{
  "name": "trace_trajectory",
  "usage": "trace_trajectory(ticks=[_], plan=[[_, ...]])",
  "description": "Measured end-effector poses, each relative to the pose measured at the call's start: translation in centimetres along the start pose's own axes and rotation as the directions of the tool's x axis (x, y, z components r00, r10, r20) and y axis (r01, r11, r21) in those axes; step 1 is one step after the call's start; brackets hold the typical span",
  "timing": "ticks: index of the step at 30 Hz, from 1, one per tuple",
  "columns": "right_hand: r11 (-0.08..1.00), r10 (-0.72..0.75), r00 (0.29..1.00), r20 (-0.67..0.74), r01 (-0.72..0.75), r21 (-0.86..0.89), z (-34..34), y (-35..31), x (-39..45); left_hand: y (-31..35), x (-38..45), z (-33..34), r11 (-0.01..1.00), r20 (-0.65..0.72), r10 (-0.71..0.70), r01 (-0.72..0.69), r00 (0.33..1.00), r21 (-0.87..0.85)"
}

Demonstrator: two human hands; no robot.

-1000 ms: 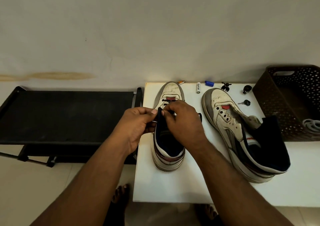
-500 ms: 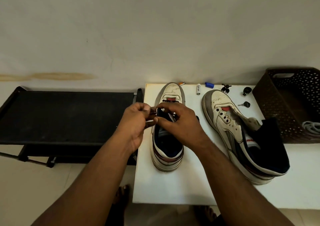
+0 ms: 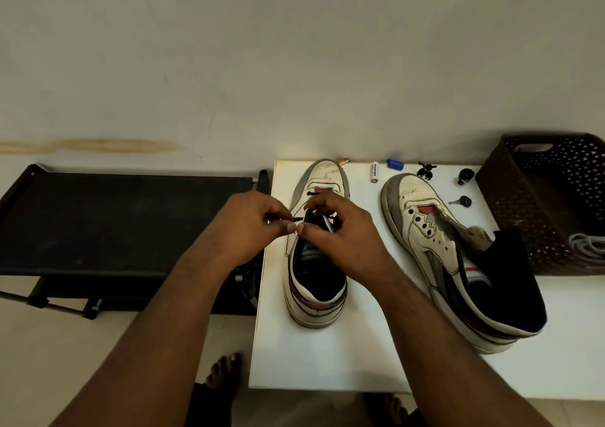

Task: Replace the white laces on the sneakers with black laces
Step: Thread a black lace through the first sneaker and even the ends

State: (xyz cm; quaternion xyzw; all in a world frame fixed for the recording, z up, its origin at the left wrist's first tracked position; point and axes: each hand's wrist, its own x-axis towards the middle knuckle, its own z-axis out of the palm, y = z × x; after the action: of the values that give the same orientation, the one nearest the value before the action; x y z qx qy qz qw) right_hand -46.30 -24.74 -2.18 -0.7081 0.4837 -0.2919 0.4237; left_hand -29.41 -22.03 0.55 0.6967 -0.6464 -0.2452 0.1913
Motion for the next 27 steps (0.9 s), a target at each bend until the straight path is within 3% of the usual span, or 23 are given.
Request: trace_trajectory(ticks=[1,3,4,5,6,7,9,10,11,12,13,14,15,16,17,18,20,23,25,26,27], plan=[[1.000,-0.003,1.000,0.001,0.003,-0.002,0.0,0.0,0.0,0.0,0.0,0.0,1.000,-0.029,0.004,-0.005,1.000,-0.021],[1.000,-0.002,1.000,-0.005,0.002,0.007,-0.2,0.0,0.1,0.1,0.0,-0.4,0.982,-0.247,-0.015,-0.032,0.969,-0.185],[1.000,0.000,1.000,-0.001,0.000,0.011,-0.2,0.0,0.1,0.1,0.2,-0.7,0.931,-0.373,-0.091,-0.053,0.923,-0.360],[1.000,-0.001,1.000,0.007,0.001,0.010,-0.3,0.0,0.1,0.1,0.4,-1.0,0.816,-0.455,-0.195,-0.114,0.869,-0.567],[1.000,-0.005,1.000,0.012,0.005,0.006,-0.3,-0.1,0.0,-0.2,0.7,-1.3,0.605,-0.465,-0.316,-0.201,0.827,-0.770],[1.000,-0.011,1.000,0.010,0.010,0.006,-0.4,-0.1,0.0,-0.5,1.0,-1.5,0.317,-0.390,-0.435,-0.268,0.812,-0.910],[1.000,-0.020,1.000,0.007,0.020,0.015,-0.3,-0.1,0.0,-0.5,1.1,-1.7,-0.263,-0.077,-0.538,-0.254,0.839,-0.931],[1.000,-0.023,1.000,0.006,0.023,0.015,-0.3,-0.1,0.0,-0.3,1.0,-1.6,-0.453,0.057,-0.502,-0.206,0.863,-0.868],[0.999,-0.027,1.000,0.004,0.027,0.016,-0.3,0.0,0.0,0.0,0.9,-1.5,-0.531,0.136,-0.455,-0.146,0.880,-0.835],[0.999,-0.030,1.000,0.000,0.030,0.017,-0.3,0.0,0.1,0.4,1.0,-1.4,-0.491,0.160,-0.426,-0.079,0.890,-0.868],[0.999,-0.031,1.000,-0.003,0.031,0.016,-0.3,0.1,0.1,0.8,0.9,-1.4,-0.288,0.116,-0.423,-0.011,0.898,-0.958],[0.999,-0.032,0.999,-0.004,0.032,0.012,-0.3,0.1,0.1,1.0,0.9,-1.2,0.096,-0.011,-0.411,0.031,0.912,-0.995],[0.999,-0.034,0.999,-0.007,0.034,0.003,-0.3,0.2,0.2,1.2,0.8,-0.9,0.528,-0.176,-0.337,0.031,0.925,-0.848],[0.999,-0.040,0.999,-0.014,0.040,-0.008,-0.2,0.3,0.3,1.2,0.7,-0.6,0.820,-0.288,-0.189,-0.010,0.939,-0.572],[0.999,-0.048,0.999,-0.022,0.048,-0.021,-0.2,0.5,0.4,1.1,0.7,-0.2,0.945,-0.270,-0.047,-0.045,0.962,-0.325],[0.998,-0.053,0.998,-0.027,0.052,-0.033,-0.1,0.5,0.4,1.1,0.6,0.1,0.982,-0.176,0.024,-0.056,0.984,-0.178],[0.998,-0.053,0.998,-0.022,0.052,-0.048,-0.1,0.5,0.3,0.8,0.3,0.3,0.998,-0.010,0.020,-0.021,1.000,-0.066],[0.998,-0.046,0.999,-0.013,0.045,-0.049,-0.2,0.3,0.2,0.2,0.2,0.0,0.999,0.080,-0.025,0.024,0.996,0.021],[0.998,-0.048,0.998,-0.031,0.047,-0.039,-0.3,0.4,0.3,0.5,0.2,-0.1,0.987,-0.033,-0.034,0.029,0.999,-0.156],[0.998,-0.047,0.998,-0.034,0.046,-0.033,-0.4,0.4,0.3,0.8,0.1,0.0,0.930,-0.128,-0.080,0.028,0.989,-0.366],[0.999,-0.041,0.999,-0.031,0.041,-0.023,-0.4,0.4,0.3,1.2,0.2,0.1,0.788,-0.199,-0.167,0.009,0.966,-0.616]])
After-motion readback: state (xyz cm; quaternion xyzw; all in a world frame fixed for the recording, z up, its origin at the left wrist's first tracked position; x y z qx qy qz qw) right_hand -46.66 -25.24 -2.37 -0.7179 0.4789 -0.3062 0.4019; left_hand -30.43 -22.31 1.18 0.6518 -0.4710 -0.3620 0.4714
